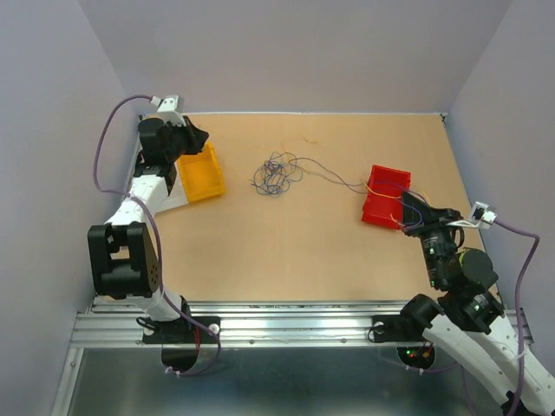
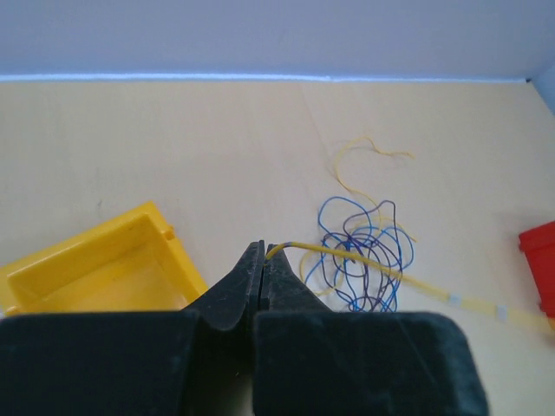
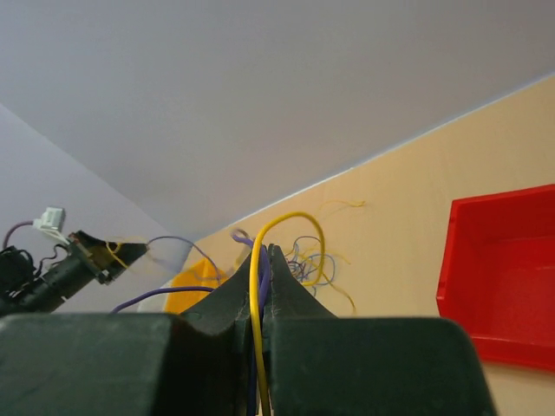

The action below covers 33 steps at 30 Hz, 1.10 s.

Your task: Untangle the cables

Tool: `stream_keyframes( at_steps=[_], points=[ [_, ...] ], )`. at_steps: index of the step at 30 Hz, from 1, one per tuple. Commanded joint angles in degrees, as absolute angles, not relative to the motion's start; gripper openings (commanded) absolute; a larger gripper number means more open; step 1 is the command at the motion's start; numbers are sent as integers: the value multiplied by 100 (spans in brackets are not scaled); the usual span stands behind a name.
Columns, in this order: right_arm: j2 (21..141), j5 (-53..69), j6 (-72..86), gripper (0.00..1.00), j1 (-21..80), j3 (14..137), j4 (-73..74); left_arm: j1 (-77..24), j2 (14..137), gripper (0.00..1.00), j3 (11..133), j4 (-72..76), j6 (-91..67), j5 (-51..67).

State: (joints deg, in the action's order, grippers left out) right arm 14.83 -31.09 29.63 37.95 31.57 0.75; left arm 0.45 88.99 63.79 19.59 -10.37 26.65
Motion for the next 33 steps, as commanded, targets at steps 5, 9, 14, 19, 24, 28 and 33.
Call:
stream_keyframes(
  at_steps=[5,9,14,19,24,28,33],
  points=[
    [1142,-3183,2944,1,3823,3014,483,650,8570,0,6267,2795,-1617,3419],
    [1555,-2945,2936,1,3832,3120,483,703,8088,0,6188,2786,-1459,3366],
    [2372,-2664,2874,1,3823,3331,440,721,7507,0,6091,2427,-1055,3174],
    [3233,-2198,2707,1,3832,3472,168,826,6979,0,5722,2136,-713,2769],
    [3849,-1715,2575,1,3832,3551,-254,1010,6689,0,5599,1706,-457,2172],
    [4271,-1310,2558,1,3823,3551,-658,1125,6382,0,5266,1670,-308,1671],
    [4666,-1020,2593,1,3832,3559,-993,1352,6381,0,5124,1679,-237,1170]
  ],
)
